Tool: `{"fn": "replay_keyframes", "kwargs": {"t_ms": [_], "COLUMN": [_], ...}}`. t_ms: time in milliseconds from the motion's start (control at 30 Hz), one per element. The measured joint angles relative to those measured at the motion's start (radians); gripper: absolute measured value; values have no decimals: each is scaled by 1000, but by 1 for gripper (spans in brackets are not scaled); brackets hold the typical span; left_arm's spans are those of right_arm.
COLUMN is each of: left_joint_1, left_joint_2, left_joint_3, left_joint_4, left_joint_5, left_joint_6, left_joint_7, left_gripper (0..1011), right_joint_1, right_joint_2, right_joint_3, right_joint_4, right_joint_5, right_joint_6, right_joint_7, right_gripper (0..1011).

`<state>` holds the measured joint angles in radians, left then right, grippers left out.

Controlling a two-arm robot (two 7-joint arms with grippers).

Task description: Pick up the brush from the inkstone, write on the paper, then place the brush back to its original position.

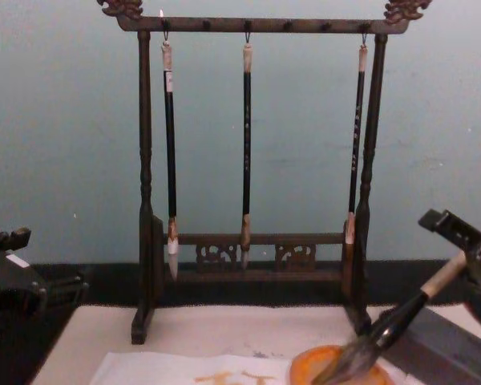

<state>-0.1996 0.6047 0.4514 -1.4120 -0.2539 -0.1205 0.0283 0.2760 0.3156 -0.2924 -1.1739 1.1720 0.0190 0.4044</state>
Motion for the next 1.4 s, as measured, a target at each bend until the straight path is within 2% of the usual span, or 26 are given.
{"fn": "replay_keyframes", "kwargs": {"t_ms": [533, 733, 1133, 1400], "left_joint_1": [0, 0, 0, 0], "left_joint_2": [0, 0, 0, 0], "left_joint_3": [0, 0, 0, 0], "left_joint_4": [0, 0, 0, 0], "left_joint_5": [0, 0, 0, 0], "left_joint_6": [0, 0, 0, 0], "left_joint_7": [0, 0, 0, 0], "left_gripper": [1010, 1010, 1010, 1010], "right_joint_1": [4, -5, -79, -158], "right_joint_2": [-1, 8, 54, 95], "right_joint_3": [1, 5, 20, 32], "right_joint_4": [17, 1, -93, -206], "right_joint_5": [4, 8, 21, 34], "right_joint_6": [9, 13, 27, 29], "right_joint_7": [-18, -27, -87, -142], "right_gripper": [1000, 1000, 1000, 1000]}}
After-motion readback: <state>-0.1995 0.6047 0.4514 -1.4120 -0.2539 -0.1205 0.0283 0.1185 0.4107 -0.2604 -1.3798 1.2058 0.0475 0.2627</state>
